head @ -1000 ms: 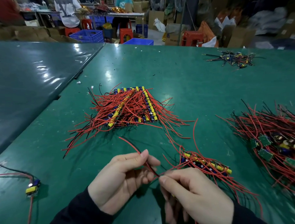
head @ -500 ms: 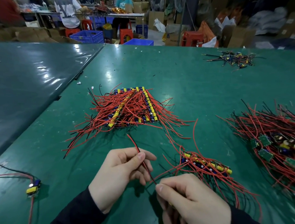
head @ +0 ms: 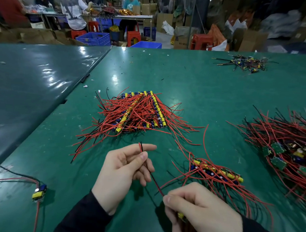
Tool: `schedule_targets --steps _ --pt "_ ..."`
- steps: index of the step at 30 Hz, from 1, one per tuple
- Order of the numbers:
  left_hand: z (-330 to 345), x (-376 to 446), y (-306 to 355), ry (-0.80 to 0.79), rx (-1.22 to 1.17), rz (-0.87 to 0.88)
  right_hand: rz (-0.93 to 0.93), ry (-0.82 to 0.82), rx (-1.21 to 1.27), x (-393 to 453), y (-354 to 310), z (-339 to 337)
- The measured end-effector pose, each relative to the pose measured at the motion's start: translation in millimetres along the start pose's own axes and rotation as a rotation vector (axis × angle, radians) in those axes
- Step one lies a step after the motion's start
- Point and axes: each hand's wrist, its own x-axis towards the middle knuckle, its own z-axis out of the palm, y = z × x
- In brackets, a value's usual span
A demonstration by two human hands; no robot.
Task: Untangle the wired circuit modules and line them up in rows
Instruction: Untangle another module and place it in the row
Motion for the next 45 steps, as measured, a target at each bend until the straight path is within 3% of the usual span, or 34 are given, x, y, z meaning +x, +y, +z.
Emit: schedule_targets --steps 8,13,17,20,24,30,34,38,40,45 --pt "14.0 -14.5 -0.2 -0.112 0.256 0.378 0.043 0.204 -0.175 4.8 7.0 -2.2" --pt "6.7 -8.2 2.8 0.093 0.163 0.359 0.024 0.044 0.033 1.1 1.7 3.2" --pt "8.7 -8.2 3.7 0.175 0.182 0.405 0.018 0.074 0.063 0.8 2.3 3.0" --pt "14.8 -16.0 5.1 0.087 0.345 0.580 0.028 0.166 -0.010 5.1 9.1 -0.4" --pt "20.1 -24.9 10.7 -0.074 0.515 0.733 0.021 0.128 0.083 6.3 13.0 -2.2" --pt "5.3 -5.3 11.0 0.347 0.097 0.428 -0.242 0.060 0.102 1.0 5.1 3.0" --pt "4.1 -3.8 10.3 0.326 0.178 0.429 -0.315 0.078 0.020 -4.5 1.7 6.8" --pt "4.5 -9.2 11.9 0.244 0.307 0.578 -0.110 0.173 0.040 2.9 11.9 6.2" --pt "6.3 -9.1 13.4 0.235 0.252 0.547 -0.059 0.161 0.097 4.6 14.1 4.0" --pt "-6.5 4.8 16.5 0.435 -0.021 0.377 -0.157 -0.005 0.284 2.5 8.1 1.7"
